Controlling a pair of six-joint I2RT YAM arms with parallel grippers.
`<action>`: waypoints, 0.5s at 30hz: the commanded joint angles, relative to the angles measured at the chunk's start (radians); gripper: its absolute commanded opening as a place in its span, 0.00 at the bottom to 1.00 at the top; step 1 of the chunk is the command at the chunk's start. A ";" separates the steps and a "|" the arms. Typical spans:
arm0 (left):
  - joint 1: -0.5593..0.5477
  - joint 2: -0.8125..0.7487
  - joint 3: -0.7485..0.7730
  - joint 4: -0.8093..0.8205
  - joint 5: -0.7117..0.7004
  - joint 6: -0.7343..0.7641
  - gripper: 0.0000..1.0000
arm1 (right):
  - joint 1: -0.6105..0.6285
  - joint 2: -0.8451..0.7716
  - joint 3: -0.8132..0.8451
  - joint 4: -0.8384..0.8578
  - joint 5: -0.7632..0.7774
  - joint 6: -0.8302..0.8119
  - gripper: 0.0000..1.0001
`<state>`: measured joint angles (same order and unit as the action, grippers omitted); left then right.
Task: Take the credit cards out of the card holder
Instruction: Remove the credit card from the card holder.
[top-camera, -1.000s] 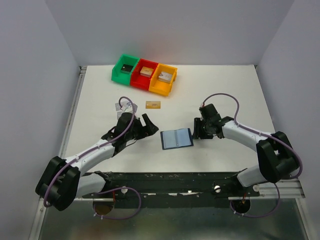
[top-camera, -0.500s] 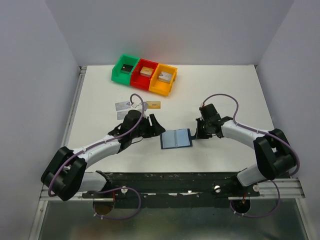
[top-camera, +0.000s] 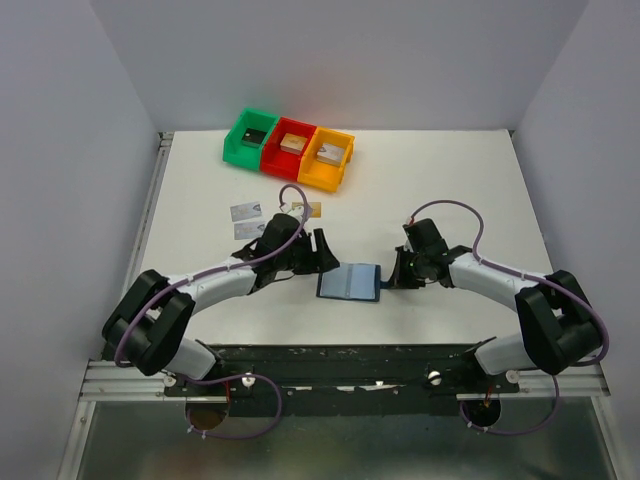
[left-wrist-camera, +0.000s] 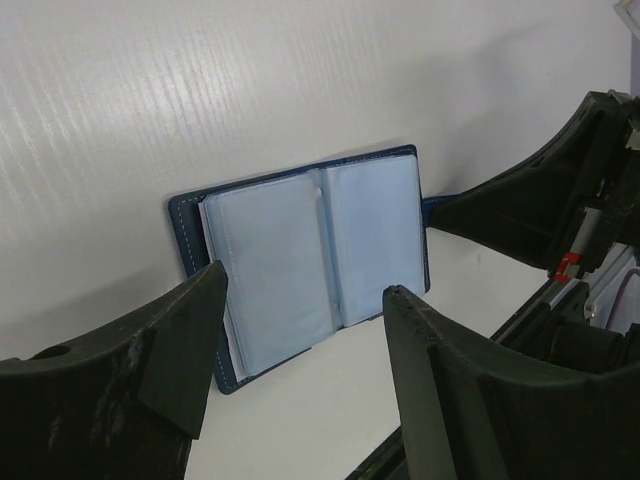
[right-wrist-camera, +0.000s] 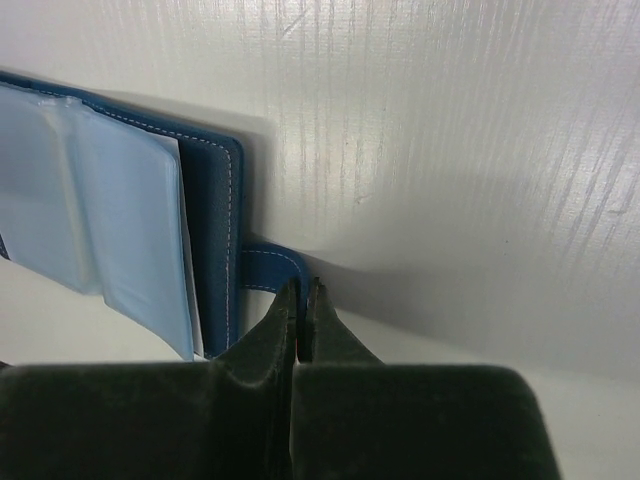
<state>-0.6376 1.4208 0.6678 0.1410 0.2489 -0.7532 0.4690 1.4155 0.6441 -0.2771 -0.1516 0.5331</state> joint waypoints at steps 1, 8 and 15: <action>-0.019 0.049 0.041 -0.038 0.024 0.038 0.74 | -0.004 -0.009 -0.003 0.013 -0.025 0.010 0.00; -0.031 0.105 0.067 -0.061 0.035 0.058 0.74 | -0.006 -0.001 -0.006 0.018 -0.028 0.007 0.00; -0.042 0.138 0.084 -0.096 0.018 0.068 0.74 | -0.006 -0.001 -0.006 0.021 -0.034 0.002 0.00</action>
<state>-0.6682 1.5467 0.7296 0.0734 0.2600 -0.7063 0.4690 1.4155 0.6441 -0.2771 -0.1692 0.5343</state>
